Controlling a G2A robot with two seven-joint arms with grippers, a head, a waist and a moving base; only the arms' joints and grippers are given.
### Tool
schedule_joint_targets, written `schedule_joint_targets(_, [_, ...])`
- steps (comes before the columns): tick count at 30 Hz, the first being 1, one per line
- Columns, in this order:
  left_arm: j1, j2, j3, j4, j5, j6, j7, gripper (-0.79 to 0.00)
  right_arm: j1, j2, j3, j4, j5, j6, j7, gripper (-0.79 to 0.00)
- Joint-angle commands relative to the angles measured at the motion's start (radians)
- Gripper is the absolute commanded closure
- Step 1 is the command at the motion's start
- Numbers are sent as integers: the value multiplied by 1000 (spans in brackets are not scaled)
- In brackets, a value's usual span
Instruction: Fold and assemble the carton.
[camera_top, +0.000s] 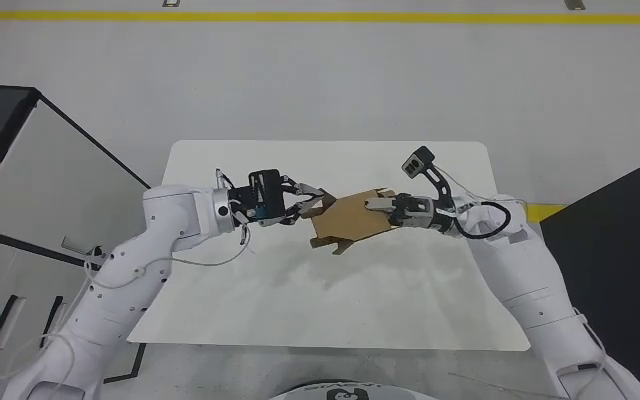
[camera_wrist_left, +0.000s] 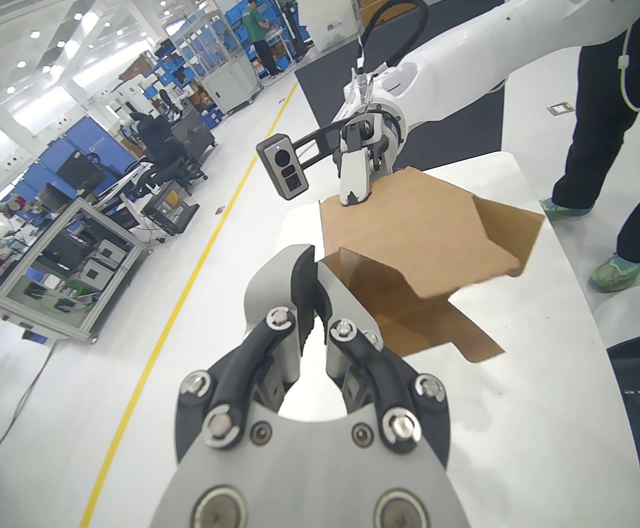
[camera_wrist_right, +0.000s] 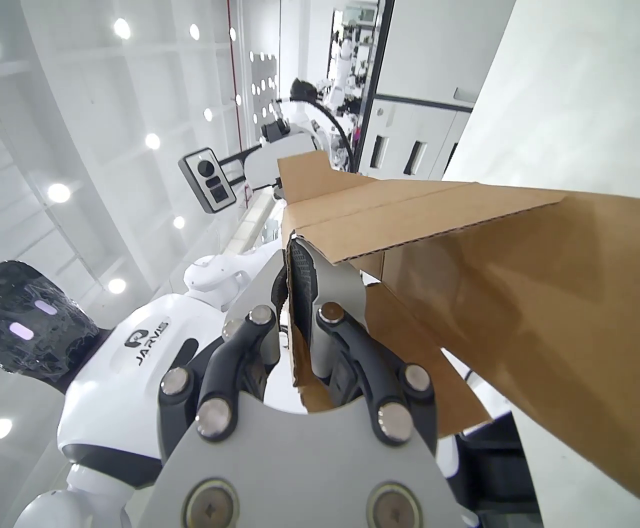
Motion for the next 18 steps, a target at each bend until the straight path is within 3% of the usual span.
schedule_joint_targets(1, [5,2,-13,0,0,4,1,0,-2,0,8,8,13,7,-26,0])
schedule_joint_targets(18, [11,-7,19,-11,-8,-1,8,0,-9,-12,11,14,55,42,-194,0])
